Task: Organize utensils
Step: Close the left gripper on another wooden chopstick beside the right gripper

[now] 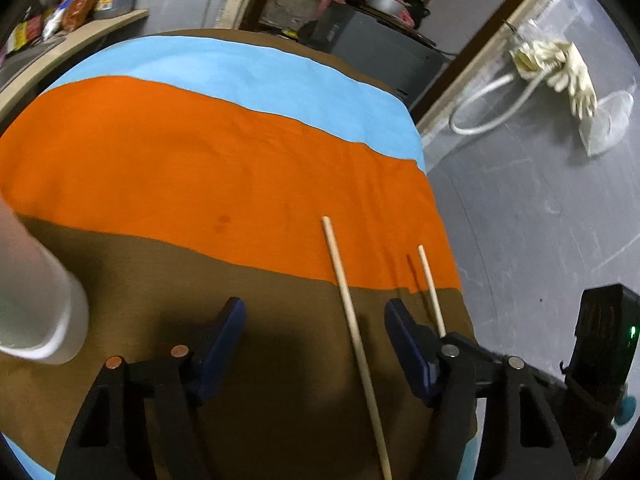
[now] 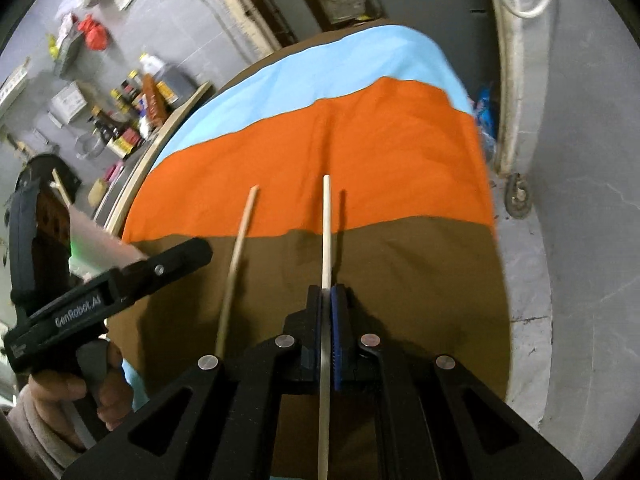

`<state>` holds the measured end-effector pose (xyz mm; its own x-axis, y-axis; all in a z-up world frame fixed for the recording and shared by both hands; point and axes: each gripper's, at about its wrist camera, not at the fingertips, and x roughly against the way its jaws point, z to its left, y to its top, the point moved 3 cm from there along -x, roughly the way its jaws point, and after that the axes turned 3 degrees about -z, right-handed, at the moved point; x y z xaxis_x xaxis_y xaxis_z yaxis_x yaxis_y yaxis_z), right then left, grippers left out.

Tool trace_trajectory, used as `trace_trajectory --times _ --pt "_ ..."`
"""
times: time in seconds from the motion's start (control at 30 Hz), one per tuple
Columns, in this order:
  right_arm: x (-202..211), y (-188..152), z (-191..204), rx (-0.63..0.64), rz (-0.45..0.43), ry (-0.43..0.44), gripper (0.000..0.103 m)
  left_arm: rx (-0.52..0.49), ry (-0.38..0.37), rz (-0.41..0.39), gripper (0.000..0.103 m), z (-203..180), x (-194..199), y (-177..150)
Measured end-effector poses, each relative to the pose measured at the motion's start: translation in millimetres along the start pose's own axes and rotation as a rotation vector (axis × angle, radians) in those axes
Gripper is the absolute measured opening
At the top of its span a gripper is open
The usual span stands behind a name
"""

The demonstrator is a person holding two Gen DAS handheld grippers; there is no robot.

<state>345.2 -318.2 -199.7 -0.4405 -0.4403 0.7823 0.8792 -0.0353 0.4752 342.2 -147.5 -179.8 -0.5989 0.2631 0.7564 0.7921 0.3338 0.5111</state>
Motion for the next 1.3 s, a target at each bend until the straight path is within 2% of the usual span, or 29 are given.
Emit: trace_trajectory --times 0.03,0.1,0.23,0.3,0.4,0.57,0.83,0.93,1.13,1.3 --pt "-0.4 1.6 -4.8 -0.011 -0.001 -0.002 0.004 -0.018 0.002 0.005 0.065 -3.3 -2.1 0.8" --pt "0.0 5.9 -14.1 -0.031 -0.005 -0.010 0.004 -0.044 0.001 0.021 0.054 -8.9 -5.8 2.9" --pt "-3.5 10.1 -20.2 -0.031 0.003 -0.005 0.004 -0.092 0.013 0.050 0.042 -15.8 -11.9 7.5" --pt "-6.1 11.4 -19.9 -0.028 0.008 -0.003 0.004 -0.109 0.007 0.082 0.027 -18.6 -16.3 10.8" --pt "-11.4 13.4 -17.3 -0.033 0.016 0.006 0.004 -0.097 -0.010 0.124 0.020 -18.5 -20.9 13.5" --pt "-16.2 15.7 -14.3 -0.024 0.031 0.011 0.004 -0.045 -0.051 0.200 0.018 -16.1 -23.9 12.4" --pt "-23.1 23.3 -10.1 0.015 0.087 0.009 0.005 -0.035 -0.048 0.263 0.018 -16.5 -29.6 10.6" --pt "-25.9 26.6 -6.0 0.040 0.114 -0.006 0.005 -0.053 -0.018 0.264 0.008 -13.8 -28.9 9.2" --pt "-34.2 35.5 0.3 0.078 0.168 -0.038 0.005 0.072 -0.078 0.279 0.005 1.8 -25.1 7.2" --pt "-35.8 35.7 3.1 0.108 0.177 -0.072 0.006 0.108 -0.101 0.295 0.005 7.6 -12.7 -7.5"
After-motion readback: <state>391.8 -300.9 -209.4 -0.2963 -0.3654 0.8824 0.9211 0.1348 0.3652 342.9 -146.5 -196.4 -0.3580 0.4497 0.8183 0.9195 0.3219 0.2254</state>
